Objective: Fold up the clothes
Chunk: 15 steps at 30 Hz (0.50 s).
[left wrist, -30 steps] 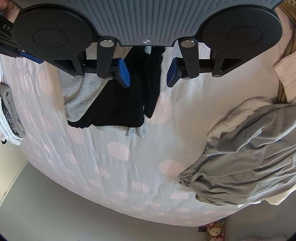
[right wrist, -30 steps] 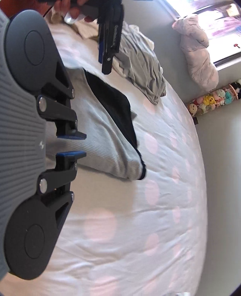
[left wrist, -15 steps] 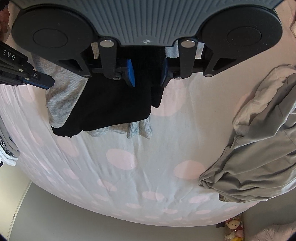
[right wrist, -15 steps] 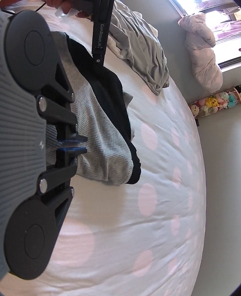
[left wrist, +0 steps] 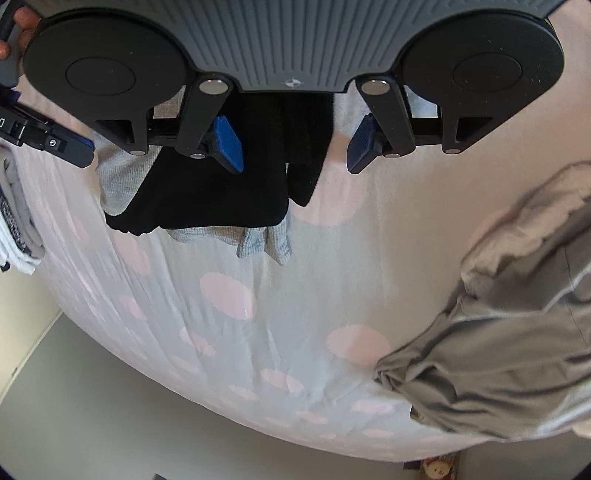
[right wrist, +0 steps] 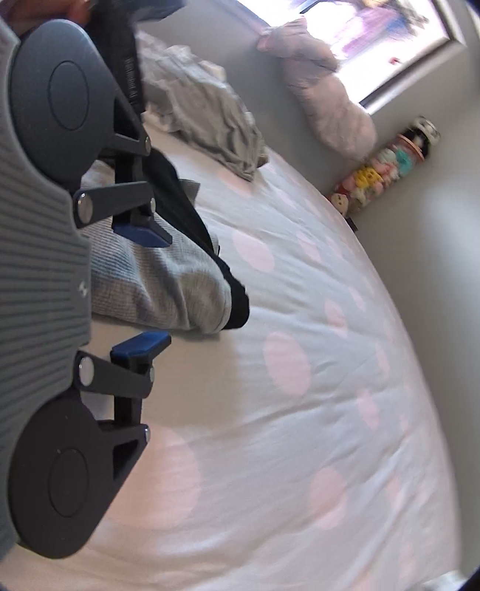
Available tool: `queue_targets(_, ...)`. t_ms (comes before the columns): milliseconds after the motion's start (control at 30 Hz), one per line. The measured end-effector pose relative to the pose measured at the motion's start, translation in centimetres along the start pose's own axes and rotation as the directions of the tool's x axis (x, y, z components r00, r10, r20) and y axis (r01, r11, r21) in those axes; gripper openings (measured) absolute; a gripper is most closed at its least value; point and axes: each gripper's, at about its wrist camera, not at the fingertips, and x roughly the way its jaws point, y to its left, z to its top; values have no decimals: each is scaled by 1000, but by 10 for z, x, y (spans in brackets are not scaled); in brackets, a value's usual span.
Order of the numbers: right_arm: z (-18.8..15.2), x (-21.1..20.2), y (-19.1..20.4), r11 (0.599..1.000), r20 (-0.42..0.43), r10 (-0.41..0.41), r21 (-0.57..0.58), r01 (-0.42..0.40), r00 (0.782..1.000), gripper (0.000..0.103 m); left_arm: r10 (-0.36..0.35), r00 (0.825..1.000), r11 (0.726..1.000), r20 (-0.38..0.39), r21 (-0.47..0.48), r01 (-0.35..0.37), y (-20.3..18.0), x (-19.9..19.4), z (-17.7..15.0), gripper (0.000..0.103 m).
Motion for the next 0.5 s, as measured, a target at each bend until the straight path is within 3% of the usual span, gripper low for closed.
queue_targets(100, 0, 11, -12, 997, -21, 21, 73, -19, 1000, 54, 0, 1000, 1000, 7, 23, 0, 0, 5, -3, 62)
queue_targets(300, -5, 24, -6, 1000, -20, 25, 10, -24, 1000, 53, -16, 1000, 998, 19, 61, 15, -4, 12, -5, 61)
queue_targets(400, -7, 29, -3, 999, -19, 36, -10, -36, 999, 48, -36, 999, 996, 27, 80, 34, -8, 15, -6, 51)
queue_targets(467, -8, 32, -4, 999, -20, 47, -2, -47, 999, 44, -59, 998, 994, 26, 90, 56, -11, 17, -7, 37)
queue_targets(500, -8, 33, -5, 999, -21, 48, -2, -48, 999, 41, -69, 997, 993, 24, 92, 67, -12, 18, -7, 37)
